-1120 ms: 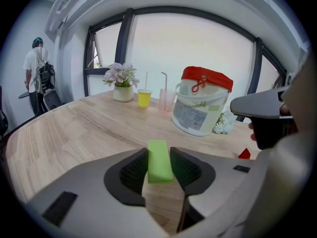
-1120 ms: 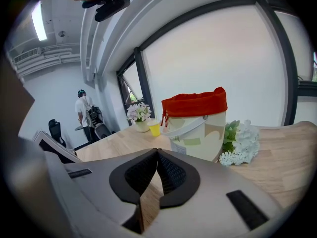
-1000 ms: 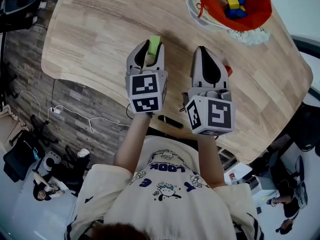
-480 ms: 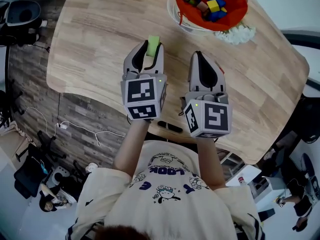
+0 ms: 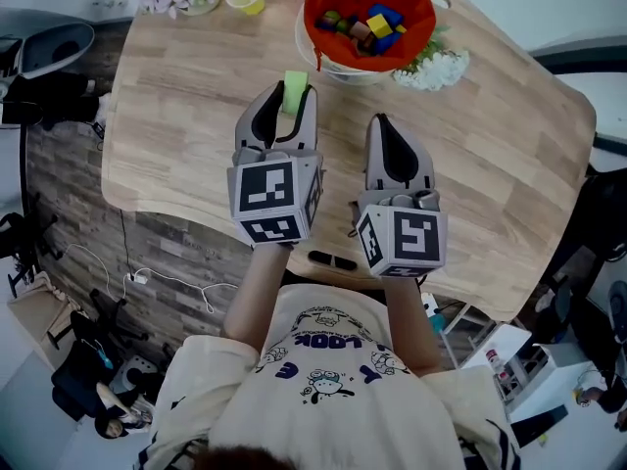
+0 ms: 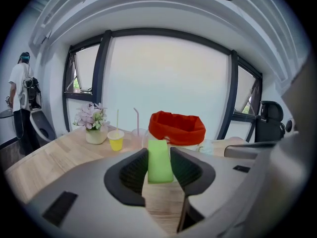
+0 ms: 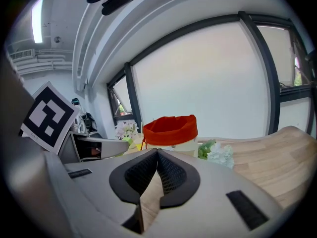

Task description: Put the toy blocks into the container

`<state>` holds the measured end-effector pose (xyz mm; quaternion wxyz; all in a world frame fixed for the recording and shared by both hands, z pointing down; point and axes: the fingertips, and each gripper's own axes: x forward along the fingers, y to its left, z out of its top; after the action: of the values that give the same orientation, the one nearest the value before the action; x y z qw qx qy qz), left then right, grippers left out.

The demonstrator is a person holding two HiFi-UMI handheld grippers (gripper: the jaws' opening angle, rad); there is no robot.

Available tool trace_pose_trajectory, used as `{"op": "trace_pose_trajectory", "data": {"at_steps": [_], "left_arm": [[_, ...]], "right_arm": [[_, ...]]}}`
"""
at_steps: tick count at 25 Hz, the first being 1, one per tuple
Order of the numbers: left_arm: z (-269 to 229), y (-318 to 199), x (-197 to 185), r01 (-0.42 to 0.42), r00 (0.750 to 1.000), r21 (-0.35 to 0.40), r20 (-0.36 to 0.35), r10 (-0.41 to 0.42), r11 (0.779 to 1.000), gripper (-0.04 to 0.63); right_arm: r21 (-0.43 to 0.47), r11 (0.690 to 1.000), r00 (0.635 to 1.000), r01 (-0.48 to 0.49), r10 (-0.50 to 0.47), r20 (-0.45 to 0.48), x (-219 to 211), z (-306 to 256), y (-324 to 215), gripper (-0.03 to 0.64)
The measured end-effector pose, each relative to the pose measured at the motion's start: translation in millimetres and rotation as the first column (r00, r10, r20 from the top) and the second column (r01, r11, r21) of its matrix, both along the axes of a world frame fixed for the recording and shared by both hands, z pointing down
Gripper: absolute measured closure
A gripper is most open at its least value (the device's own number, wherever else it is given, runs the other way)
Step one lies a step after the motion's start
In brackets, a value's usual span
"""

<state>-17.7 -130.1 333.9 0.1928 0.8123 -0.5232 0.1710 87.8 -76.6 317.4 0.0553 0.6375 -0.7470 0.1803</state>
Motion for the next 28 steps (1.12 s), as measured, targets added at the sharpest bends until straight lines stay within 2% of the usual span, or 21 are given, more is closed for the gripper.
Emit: {"op": "trace_pose_trajectory", "data": {"at_steps": [12,28], "left_arm": [[-46,-27,31,-0.059,0.998,0.089,-0.008,0.06,0.994,0.423],[-67,-52,75,-0.112,0.994,0.134,0.009,0.112,0.985,0.423]], "right_arm": [[0.015,0.997,0.998,-0.07,0.07,0.01,32,-11,5,0.614],[0.013,0.989,0.988,-0.148,0.148,0.042,80,-6,13,0.614]]}}
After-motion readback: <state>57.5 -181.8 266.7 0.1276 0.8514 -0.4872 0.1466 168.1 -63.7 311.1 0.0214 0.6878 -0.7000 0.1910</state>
